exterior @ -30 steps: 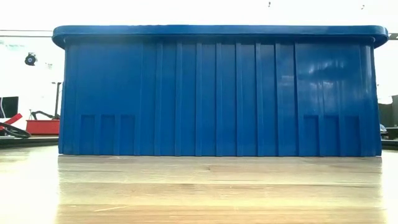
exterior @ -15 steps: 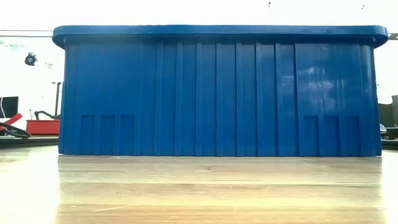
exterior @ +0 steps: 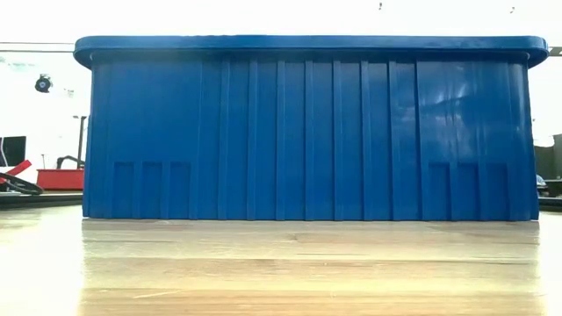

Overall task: Pick and place slides into bin
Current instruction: Put the black slipper into the blue container

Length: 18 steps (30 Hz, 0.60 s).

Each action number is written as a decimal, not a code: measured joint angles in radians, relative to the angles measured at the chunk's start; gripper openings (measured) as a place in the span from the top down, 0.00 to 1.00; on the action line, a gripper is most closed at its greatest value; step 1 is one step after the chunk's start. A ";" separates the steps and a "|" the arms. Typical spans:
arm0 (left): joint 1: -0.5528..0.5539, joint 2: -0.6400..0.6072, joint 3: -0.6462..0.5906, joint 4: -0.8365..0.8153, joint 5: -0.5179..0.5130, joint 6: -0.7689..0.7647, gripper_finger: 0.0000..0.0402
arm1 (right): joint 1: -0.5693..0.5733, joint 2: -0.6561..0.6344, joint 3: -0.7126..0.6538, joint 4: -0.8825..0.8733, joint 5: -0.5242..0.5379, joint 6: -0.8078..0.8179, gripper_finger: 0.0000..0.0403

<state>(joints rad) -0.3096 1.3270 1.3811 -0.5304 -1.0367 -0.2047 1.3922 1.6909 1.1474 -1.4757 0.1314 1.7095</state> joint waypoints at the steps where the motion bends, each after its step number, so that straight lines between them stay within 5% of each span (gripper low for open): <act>1: 0.000 0.000 0.000 0.000 0.000 0.000 0.34 | 0.000 0.000 -0.006 0.002 0.000 0.007 0.43; 6: 0.002 0.000 0.000 0.000 0.000 0.000 0.34 | 0.000 -0.001 -0.021 0.003 0.000 0.054 0.52; 15: 0.002 0.000 0.000 0.000 0.000 0.000 0.34 | -0.016 -0.002 -0.009 0.042 0.000 0.071 0.91; 18: 0.002 0.000 0.000 0.000 0.000 0.000 0.34 | -0.022 -0.020 0.016 0.046 0.003 0.047 0.96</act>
<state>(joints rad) -0.3073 1.3270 1.3811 -0.5304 -1.0370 -0.2043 1.3702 1.6709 1.1633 -1.4296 0.1345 1.7568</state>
